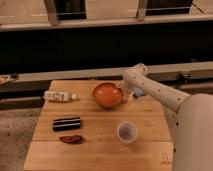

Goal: Pick up the ceramic bowl

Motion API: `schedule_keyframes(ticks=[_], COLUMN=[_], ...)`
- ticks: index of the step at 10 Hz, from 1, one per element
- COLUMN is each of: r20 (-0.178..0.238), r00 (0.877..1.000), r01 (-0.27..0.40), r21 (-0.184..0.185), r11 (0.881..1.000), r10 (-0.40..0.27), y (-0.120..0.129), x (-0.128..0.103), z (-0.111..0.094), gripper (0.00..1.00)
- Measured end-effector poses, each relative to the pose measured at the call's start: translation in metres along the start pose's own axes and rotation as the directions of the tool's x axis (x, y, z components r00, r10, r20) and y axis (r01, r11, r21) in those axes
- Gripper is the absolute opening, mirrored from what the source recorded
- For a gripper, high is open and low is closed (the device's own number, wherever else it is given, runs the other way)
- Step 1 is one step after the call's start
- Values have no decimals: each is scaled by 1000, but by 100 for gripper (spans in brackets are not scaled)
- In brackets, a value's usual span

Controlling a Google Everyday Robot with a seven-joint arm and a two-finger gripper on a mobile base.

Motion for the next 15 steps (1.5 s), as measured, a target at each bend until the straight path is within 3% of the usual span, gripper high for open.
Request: schedule_keyframes(ticks=[4,11,12,14,15], r20=[3,9,9,9,8], r00=[1000,1000,1000,1000,1000], r01=[0,5,5,5,4], r21=[2,-12,-12,-17,-16], r11=[1000,1000,1000,1000,1000], r10=[0,-5,-5,-4,-4], y=[-6,0,0,1,1], x=[-8,-12,-12,-12,-12], z=[13,10,10,9,9], gripper=[80,80,79,65,64])
